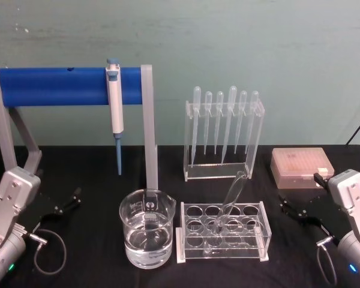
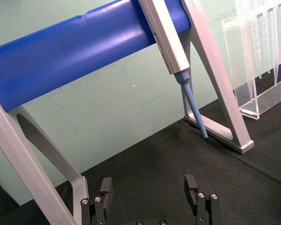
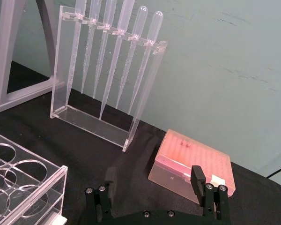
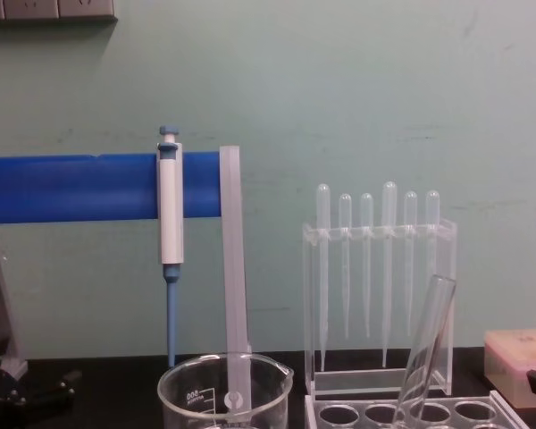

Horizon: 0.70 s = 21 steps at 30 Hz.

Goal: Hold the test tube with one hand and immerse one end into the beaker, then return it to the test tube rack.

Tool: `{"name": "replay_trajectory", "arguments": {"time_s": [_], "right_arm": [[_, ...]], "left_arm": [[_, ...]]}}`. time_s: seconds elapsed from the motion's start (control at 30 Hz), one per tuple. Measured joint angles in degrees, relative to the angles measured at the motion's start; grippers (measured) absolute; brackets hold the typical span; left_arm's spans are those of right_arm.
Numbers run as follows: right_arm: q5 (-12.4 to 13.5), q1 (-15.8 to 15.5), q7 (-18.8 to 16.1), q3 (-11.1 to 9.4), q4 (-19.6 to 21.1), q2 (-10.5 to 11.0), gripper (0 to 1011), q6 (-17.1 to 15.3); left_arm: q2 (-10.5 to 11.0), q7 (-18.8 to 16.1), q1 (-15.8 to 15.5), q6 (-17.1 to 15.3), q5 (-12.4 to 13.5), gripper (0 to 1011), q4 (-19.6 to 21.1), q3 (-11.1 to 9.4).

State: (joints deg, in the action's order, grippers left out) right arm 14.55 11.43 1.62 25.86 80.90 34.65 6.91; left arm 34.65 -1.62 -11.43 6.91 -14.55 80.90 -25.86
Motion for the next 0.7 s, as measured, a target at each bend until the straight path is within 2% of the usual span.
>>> {"name": "replay_trajectory", "arguments": {"time_s": [0.7], "right_arm": [[0.0,0.0,0.0,0.0,0.0,0.0,1000,0.0]], "left_arm": [[0.0,0.0,0.0,0.0,0.0,1000,0.0,0.0]]}}
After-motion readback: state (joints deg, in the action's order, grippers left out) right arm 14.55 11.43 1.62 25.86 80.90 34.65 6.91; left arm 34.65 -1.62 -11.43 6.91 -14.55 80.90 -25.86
